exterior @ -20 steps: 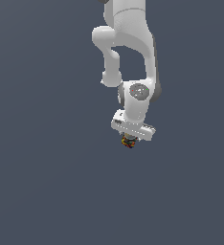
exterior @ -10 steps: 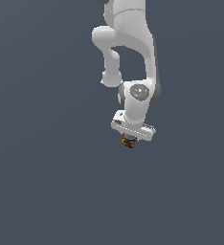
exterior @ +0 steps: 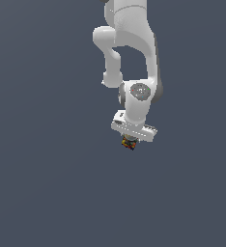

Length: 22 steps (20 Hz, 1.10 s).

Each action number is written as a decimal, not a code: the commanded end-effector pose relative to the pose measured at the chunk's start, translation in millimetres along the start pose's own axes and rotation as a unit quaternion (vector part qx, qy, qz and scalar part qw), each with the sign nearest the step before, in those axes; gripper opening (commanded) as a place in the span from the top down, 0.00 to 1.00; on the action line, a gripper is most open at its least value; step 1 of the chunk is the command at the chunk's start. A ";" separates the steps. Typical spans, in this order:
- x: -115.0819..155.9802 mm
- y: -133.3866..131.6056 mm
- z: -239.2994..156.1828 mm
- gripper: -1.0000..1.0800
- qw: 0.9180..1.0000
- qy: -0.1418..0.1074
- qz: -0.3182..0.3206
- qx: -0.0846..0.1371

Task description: Pick up the object and move it to a goal position.

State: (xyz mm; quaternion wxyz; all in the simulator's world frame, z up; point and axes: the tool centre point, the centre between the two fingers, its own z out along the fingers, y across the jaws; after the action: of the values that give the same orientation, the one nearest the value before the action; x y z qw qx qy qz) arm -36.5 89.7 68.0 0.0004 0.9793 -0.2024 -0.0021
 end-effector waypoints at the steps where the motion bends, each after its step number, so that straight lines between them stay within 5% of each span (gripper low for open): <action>1: 6.8 0.6 -11.1 1.00 1.000 0.002 0.000 0.001; 22: 105.5 19.6 -169.9 1.00 1.000 0.002 0.000 0.001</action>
State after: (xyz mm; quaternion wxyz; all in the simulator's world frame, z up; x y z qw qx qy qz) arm 46.6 33.9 223.7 0.0000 0.9792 -0.2029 -0.0013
